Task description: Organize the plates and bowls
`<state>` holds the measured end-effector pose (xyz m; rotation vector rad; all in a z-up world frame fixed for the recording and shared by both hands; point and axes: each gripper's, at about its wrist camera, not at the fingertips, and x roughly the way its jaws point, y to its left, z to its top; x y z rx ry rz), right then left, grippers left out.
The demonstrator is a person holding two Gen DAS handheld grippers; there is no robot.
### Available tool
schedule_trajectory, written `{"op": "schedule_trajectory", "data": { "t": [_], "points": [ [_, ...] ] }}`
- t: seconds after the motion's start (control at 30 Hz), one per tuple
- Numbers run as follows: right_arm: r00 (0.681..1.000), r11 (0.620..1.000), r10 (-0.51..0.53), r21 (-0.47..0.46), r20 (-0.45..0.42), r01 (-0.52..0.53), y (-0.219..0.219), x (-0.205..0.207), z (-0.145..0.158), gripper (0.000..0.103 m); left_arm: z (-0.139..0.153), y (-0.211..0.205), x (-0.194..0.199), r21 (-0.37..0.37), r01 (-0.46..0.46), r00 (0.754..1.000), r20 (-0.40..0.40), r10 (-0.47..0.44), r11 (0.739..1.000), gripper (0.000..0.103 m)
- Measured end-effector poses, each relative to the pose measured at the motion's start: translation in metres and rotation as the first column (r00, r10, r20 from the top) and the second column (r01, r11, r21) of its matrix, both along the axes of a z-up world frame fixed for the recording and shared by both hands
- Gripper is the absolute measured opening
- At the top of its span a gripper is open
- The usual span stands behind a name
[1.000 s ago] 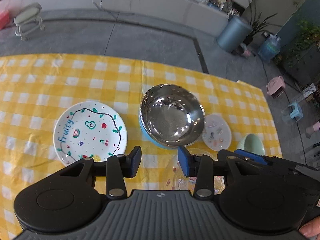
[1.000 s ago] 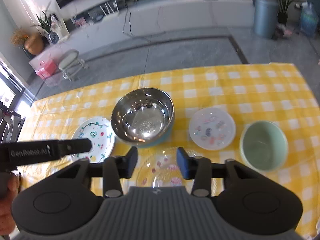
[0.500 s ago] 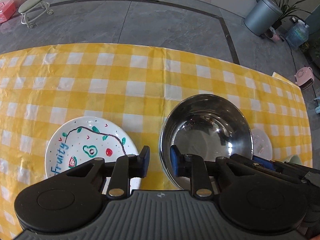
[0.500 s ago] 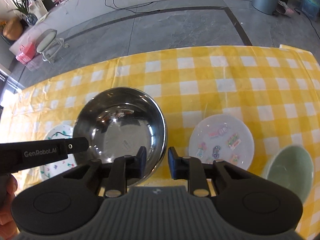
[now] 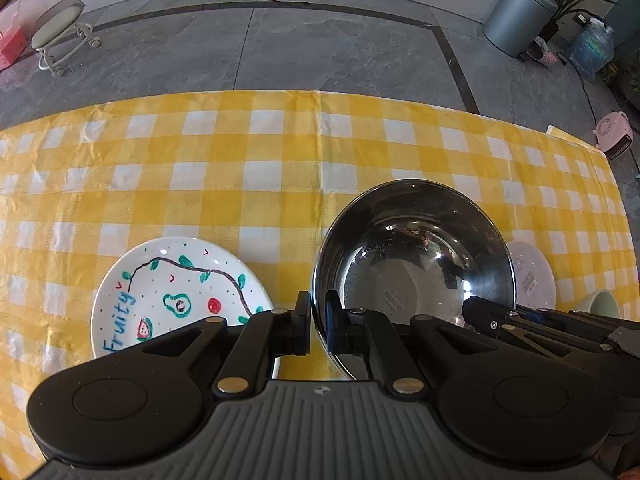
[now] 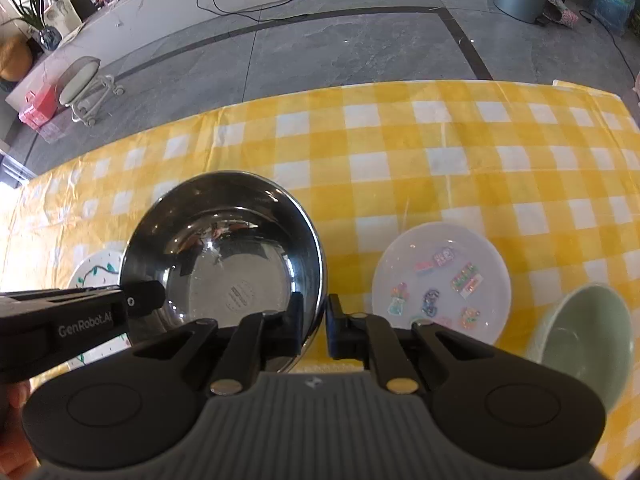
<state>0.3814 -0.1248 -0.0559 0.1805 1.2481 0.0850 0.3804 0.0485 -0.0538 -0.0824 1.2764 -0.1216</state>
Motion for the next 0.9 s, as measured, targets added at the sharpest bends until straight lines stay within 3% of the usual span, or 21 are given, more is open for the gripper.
{"op": "schedule_trajectory", "data": {
  "t": [0.37, 0.67, 0.9],
  "points": [
    [0.999, 0.999, 0.049, 0.020, 0.011, -0.049, 0.004, -0.047, 0.055, 0.009, 0.057, 0.003, -0.054, 0.026, 0.008, 1.000, 0.022, -0.009, 1.000, 0.007],
    [0.991, 0.990, 0.136, 0.043, 0.023, -0.136, 0.009, -0.138, 0.100, 0.010, 0.085, 0.026, -0.143, -0.025, -0.023, 1.000, 0.018, 0.024, 0.999, 0.007],
    [0.983, 0.981, 0.181, 0.062, 0.032, -0.183, 0.012, -0.214, 0.106, 0.011, 0.084, 0.037, -0.209, -0.027, -0.029, 1.000, -0.006, 0.029, 0.999, 0.007]
  ]
}}
